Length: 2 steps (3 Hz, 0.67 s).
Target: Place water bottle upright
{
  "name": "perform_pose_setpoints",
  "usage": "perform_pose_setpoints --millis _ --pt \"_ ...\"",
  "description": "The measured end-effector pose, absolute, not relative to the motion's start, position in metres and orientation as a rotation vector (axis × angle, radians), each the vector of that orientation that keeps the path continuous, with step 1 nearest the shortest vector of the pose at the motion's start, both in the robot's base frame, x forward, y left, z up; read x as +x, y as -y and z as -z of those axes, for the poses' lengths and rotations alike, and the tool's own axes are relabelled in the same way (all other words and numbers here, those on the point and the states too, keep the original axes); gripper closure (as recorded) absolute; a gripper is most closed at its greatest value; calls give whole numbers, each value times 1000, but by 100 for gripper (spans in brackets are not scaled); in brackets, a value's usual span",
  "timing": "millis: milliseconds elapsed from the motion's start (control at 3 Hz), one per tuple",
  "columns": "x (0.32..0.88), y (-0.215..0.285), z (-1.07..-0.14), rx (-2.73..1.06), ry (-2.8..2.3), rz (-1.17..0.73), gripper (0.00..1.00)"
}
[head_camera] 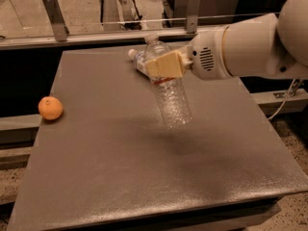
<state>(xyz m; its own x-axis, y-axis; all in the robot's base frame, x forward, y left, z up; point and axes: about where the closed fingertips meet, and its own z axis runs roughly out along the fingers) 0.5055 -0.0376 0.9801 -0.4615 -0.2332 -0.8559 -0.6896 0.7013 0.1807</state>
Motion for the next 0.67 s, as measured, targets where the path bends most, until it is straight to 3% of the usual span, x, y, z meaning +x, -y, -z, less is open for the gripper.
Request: perform_pose_setpoints --millis 667 --pt "542 83 -962 -542 -1730 -855 100"
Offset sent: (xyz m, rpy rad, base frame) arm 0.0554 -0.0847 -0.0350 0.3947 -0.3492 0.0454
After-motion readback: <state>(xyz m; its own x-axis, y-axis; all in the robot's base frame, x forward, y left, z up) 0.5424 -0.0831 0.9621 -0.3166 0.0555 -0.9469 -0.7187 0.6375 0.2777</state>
